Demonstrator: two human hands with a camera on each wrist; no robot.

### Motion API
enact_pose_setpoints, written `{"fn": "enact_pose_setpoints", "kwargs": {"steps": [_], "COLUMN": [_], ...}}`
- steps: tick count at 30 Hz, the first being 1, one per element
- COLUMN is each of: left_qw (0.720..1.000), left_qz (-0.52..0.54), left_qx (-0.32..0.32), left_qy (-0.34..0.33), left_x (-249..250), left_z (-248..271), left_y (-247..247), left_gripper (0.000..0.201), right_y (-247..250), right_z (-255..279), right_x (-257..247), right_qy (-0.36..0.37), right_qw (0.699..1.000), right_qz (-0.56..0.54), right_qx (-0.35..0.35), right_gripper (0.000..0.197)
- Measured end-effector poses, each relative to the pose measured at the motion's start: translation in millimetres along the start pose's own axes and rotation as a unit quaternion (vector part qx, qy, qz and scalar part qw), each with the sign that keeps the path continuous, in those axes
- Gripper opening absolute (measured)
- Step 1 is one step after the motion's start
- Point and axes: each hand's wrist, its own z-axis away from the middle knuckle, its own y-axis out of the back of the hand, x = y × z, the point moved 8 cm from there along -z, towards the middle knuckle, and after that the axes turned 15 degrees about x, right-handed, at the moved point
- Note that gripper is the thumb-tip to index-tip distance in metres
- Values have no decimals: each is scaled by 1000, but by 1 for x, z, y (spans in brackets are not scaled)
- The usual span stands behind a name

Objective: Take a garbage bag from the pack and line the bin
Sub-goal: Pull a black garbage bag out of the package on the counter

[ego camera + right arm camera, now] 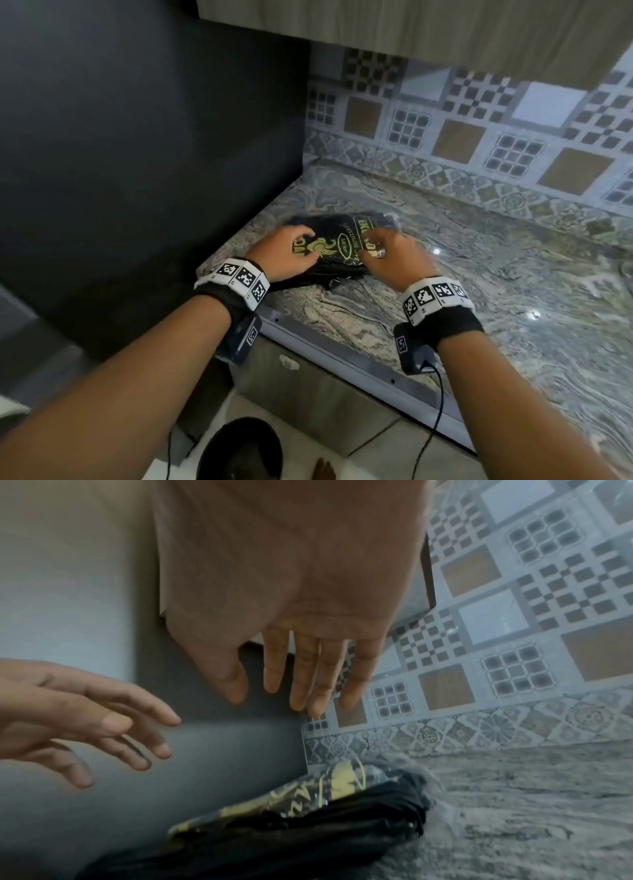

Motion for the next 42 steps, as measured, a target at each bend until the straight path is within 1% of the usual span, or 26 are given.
{"fn": "enact_pose_setpoints", "kwargs": {"steps": [2,6,10,12,14,17,20,23,25,27,31,33,35,37,41,42], "left_qw": [1000,997,993,992,993,995,997,997,996,996,996,996,996,997,996,995], "left_qz": [-22,-71,-114,-121,-114,-88,-47,-1,8,8,4,6,10,19,31,33], "left_qx": [-8,-39,-22,-1,18,32,59,80,85,81,80,78,68,60,62,63], "left_qy": [-3,7,-12,-21,-29,-23,-14,10,18,27,40,44,48,52,65,67], "left_x": [-4,-20,-32,-34,-34,-38,-37,-38,-39,-40,-40,-40,-41,-40,-41,-42], "left_z": [-8,-20,-28,-31,-35,-40,-45,-52,-57,-61,-66,-68,-70,-70,-71,-71], "left_y": [-16,-49,-65,-67,-68,-70,-63,-54,-49,-46,-38,-35,-33,-31,-28,-28], "left_gripper": [45,49,46,39,30,19,16,16,16,16,16,16,17,18,18,18], "right_y": [-11,-40,-61,-65,-66,-68,-59,-47,-51,-68,-111,-126,-139,-146,-146,-144], "right_z": [-7,-15,-21,-23,-25,-26,-26,-20,-12,-6,-12,-18,-23,-27,-36,-36], "right_x": [3,13,24,27,30,35,33,14,-5,-20,-30,-32,-33,-34,-34,-34], "right_qy": [22,43,54,62,65,63,74,116,142,160,155,150,148,147,152,156], "right_qw": [999,997,995,995,995,996,997,992,988,986,984,983,981,979,984,984], "right_qz": [25,54,70,67,60,50,38,-4,-40,-51,-13,19,52,72,62,52], "right_qx": [5,-17,-53,-51,-45,-39,-3,45,35,-2,-85,-103,-119,-123,-76,-66], "right_gripper": [42,43,45,44,43,40,37,27,24,29,59,70,76,70,34,29]}}
